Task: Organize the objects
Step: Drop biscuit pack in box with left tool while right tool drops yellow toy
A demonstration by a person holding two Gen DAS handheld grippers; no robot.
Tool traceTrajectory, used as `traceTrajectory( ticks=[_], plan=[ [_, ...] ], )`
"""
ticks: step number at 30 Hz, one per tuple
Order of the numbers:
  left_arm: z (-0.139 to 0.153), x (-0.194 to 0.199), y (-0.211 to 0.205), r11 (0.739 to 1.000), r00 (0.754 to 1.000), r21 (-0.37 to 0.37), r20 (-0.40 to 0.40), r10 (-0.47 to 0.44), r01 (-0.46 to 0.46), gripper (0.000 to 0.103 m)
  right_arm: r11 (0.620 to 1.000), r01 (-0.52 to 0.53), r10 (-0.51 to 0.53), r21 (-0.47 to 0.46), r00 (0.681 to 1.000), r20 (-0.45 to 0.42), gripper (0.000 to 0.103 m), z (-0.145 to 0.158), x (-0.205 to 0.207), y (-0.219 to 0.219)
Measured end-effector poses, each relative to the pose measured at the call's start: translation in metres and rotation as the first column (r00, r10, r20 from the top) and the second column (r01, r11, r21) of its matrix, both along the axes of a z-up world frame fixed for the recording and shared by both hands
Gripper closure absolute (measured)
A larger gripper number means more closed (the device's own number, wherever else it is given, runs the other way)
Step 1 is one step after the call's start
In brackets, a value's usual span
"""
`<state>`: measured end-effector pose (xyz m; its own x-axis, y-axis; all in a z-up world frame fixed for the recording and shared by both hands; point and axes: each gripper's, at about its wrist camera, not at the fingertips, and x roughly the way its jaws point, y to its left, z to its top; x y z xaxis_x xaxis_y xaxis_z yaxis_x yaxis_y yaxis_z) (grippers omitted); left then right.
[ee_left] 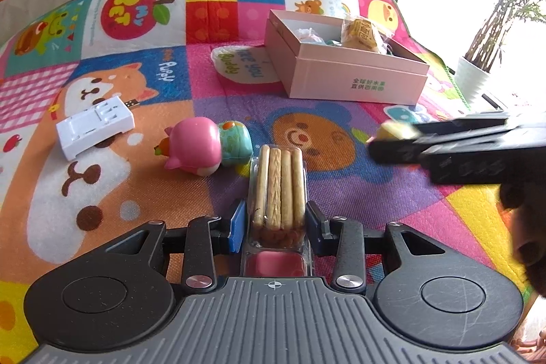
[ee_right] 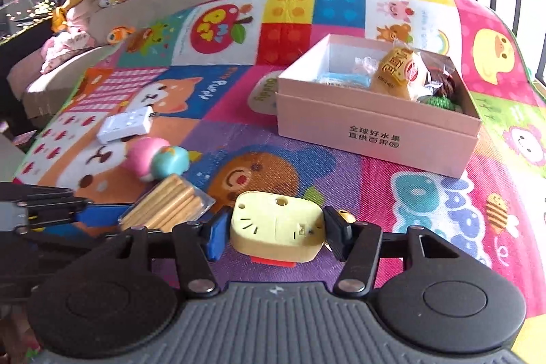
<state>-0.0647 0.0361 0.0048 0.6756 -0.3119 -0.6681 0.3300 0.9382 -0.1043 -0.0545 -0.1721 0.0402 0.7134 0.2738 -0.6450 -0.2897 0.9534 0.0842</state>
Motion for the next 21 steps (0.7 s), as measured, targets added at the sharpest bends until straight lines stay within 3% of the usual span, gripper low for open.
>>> traceTrajectory(
  ticks=[3, 7, 12, 17, 21],
  plan=[
    [0.003, -0.001, 0.0, 1.0, 1.0, 0.016, -0.013, -0.015, 0.015, 0.064, 1.0, 0.007, -0.008, 0.016, 0.999, 0.047, 0.046, 0.02, -0.01, -0.015],
    [0.017, 0.001, 0.006, 0.999, 0.999, -0.024, -0.027, -0.047, 0.046, 0.067, 0.998, 0.041, -0.048, 0.047, 0.985, 0.166, 0.046, 0.049, -0.025, -0.042],
    [0.076, 0.019, 0.002, 0.991, 0.996, -0.113, 0.061, -0.059, 0.066, 0.067, 0.99, 0.09, -0.117, 0.109, 0.954, 0.275, 0.046, 0.066, -0.037, -0.074],
    [0.141, 0.071, -0.032, 0.974, 0.982, -0.194, 0.17, -0.086, 0.119, 0.067, 0.978, 0.105, -0.152, 0.18, 0.95, 0.274, 0.046, 0.061, -0.034, -0.091],
    [0.145, 0.135, -0.073, 0.951, 0.977, -0.283, 0.202, -0.067, 0.123, 0.066, 0.973, 0.116, -0.168, 0.199, 0.949, 0.267, 0.046, 0.052, -0.032, -0.099]
  ],
)
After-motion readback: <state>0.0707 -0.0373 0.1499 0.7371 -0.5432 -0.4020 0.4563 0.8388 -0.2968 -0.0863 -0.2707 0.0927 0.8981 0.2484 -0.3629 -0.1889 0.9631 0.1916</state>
